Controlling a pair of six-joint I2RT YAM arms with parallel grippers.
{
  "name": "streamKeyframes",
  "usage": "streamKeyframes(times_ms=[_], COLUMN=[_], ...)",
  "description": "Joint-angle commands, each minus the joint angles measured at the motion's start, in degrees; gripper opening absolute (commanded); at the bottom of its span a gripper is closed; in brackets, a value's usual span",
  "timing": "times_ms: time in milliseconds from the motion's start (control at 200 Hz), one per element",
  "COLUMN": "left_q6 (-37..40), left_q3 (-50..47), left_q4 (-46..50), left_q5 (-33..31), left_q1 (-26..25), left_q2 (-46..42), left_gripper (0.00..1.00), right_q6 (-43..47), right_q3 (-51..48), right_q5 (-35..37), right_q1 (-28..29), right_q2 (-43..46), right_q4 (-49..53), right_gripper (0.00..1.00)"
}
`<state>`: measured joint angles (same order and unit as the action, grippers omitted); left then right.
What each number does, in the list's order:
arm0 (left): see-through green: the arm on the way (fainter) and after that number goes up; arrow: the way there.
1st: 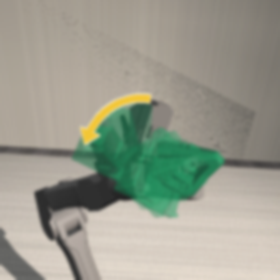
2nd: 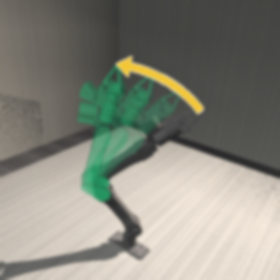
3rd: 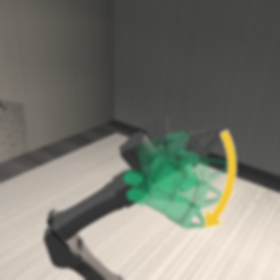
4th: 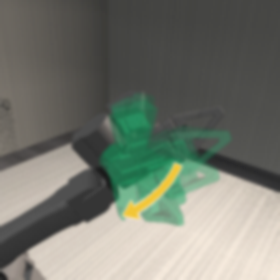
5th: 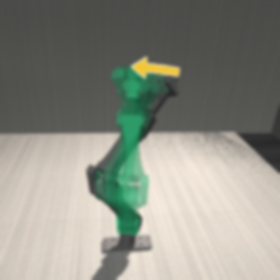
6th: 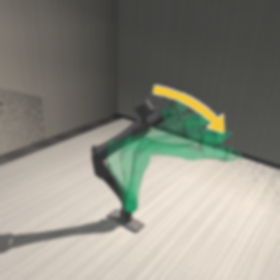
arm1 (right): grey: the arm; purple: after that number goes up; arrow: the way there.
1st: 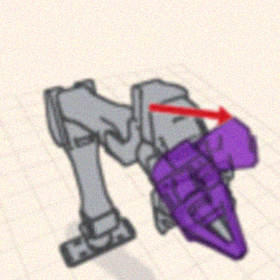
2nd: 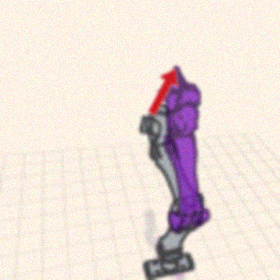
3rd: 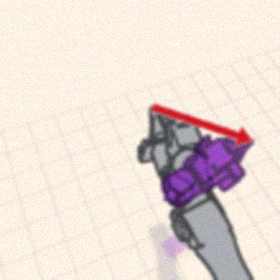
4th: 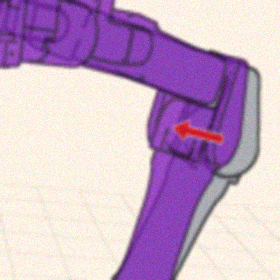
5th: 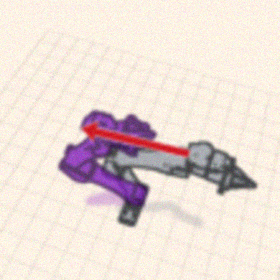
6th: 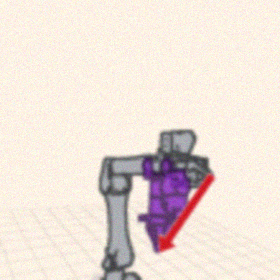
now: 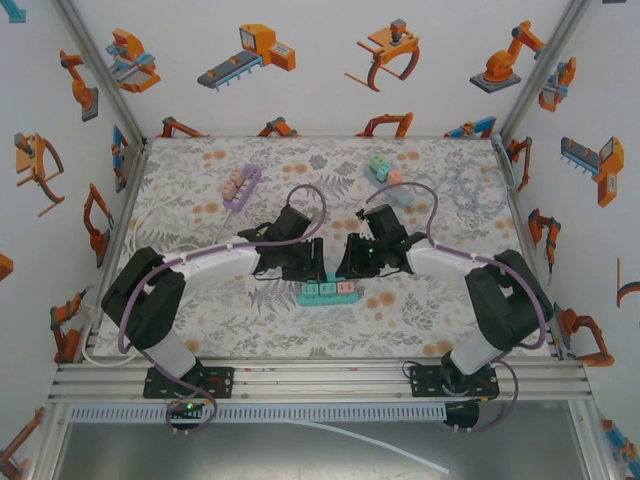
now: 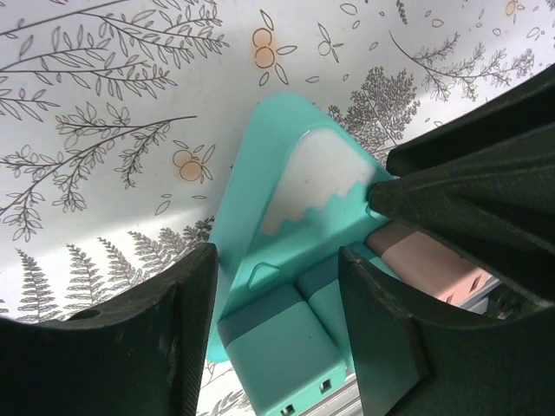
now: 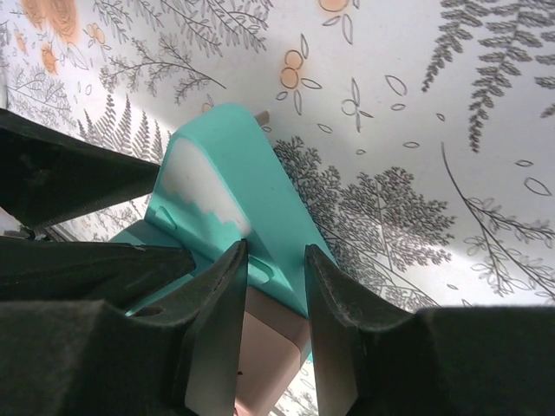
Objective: Pull the plug off the socket
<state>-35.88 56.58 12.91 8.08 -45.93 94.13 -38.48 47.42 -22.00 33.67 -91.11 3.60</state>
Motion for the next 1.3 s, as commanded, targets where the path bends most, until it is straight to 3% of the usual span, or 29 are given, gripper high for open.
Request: streamKeyframes(times_ms=[0,230,471,741,896,981,1106,1297], left_q6=[0.2,2.9,8.5,10.1,10.3,10.3,10.5,11.0], left_q3=[0.4,1.5,4.0,4.1,3.6,3.2,2.2,0.7], left_q4=[1.0,1.8,3.9,2.9,2.0,1.4,0.9,1.4], left_q5=[-0.3,1.1,2.7,4.4,5.1,5.6,5.9,5.0], left_q1=[0.5,0.9,0.9,0.9,0.9,0.9,0.9,0.9], left_q2=[-1.3,-1.7,-0.4,1.6,3.1,3.3,3.2,2.9], left_gripper=[0.56,0.56,0.59,0.61,0.61,0.61,0.61,0.61], right_q6=[-2.0,5.9,30.3,63.0,78.7,81.4,82.3,82.3], right_q3=[0.2,2.1,2.5,-5.6,-8.4,-8.4,-9.6,-10.5], right_q5=[1.3,10.0,16.7,-1.6,-11.1,-13.8,-12.3,-13.5], right_q1=[0.6,0.5,0.4,1.0,1.2,1.6,3.5,4.9], right_q2=[0.9,12.7,26.1,34.7,33.5,30.5,25.7,19.7], right_q4=[-1.9,9.0,15.1,8.3,8.7,8.4,3.2,-2.3], right_gripper=[0.34,0.5,0.62,0.64,0.67,0.66,0.65,0.58])
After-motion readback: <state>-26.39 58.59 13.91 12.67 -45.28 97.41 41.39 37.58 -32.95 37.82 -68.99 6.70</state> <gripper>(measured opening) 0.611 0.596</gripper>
